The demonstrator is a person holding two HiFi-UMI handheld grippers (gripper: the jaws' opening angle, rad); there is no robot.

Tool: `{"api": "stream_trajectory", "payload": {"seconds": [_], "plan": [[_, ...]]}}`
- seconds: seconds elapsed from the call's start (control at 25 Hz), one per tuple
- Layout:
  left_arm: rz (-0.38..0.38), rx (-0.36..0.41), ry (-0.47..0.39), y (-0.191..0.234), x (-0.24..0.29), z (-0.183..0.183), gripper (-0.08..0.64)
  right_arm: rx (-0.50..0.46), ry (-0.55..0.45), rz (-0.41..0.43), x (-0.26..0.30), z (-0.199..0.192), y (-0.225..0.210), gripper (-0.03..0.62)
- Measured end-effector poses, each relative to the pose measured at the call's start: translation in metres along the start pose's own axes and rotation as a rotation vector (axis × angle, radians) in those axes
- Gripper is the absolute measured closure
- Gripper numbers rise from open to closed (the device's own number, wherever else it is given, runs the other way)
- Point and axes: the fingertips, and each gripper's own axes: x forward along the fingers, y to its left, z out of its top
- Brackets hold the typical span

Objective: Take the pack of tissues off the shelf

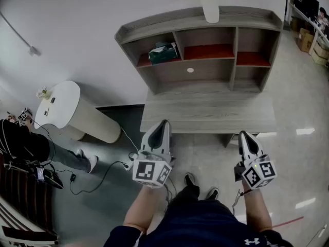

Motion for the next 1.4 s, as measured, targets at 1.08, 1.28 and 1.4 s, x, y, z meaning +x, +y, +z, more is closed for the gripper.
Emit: {"api": "stream_trajectory", "payload": {"seconds": [1.08, 1.28, 1.4], "plan": [[0.166, -0.013, 0.053, 0.163, -0.089, -0.023, 0.537, -0.138, 0.015, 0.025, 0.078, -0.021, 0.144, 0.580], [0.158, -0.023, 0.042, 0.176, -0.095, -0.021, 0.537, -0.136, 0.013, 0.020, 0.082, -0.025, 0.157, 0.580], [0.148, -0.026, 0.035, 0.184, -0.102, -0.020, 0.537, -0.129, -0.002, 0.013, 0.085, -0.024, 0.165, 0.580]]}}
